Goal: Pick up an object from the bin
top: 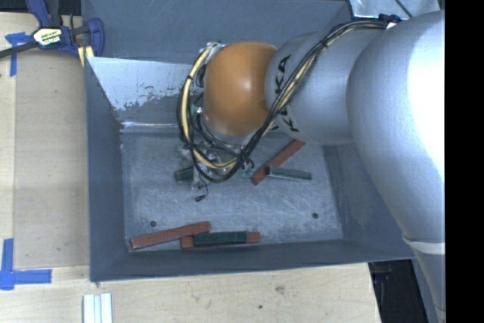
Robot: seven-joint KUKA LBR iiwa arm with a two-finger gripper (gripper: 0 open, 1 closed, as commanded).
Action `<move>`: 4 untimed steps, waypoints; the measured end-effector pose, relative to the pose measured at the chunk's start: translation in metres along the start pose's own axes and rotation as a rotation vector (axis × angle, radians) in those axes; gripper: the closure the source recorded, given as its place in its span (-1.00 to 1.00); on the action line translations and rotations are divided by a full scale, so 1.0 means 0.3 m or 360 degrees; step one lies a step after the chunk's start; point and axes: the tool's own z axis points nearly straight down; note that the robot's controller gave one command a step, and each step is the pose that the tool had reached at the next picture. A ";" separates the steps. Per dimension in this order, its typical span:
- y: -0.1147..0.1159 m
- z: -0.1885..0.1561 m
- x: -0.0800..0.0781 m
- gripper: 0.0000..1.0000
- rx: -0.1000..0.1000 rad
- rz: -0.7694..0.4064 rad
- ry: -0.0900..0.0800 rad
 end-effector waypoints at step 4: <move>0.000 -0.163 0.001 1.00 0.0001 0.0002 0.0001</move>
Offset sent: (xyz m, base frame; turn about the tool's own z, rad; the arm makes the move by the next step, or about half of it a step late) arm -0.0001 -0.0001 0.0008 0.0000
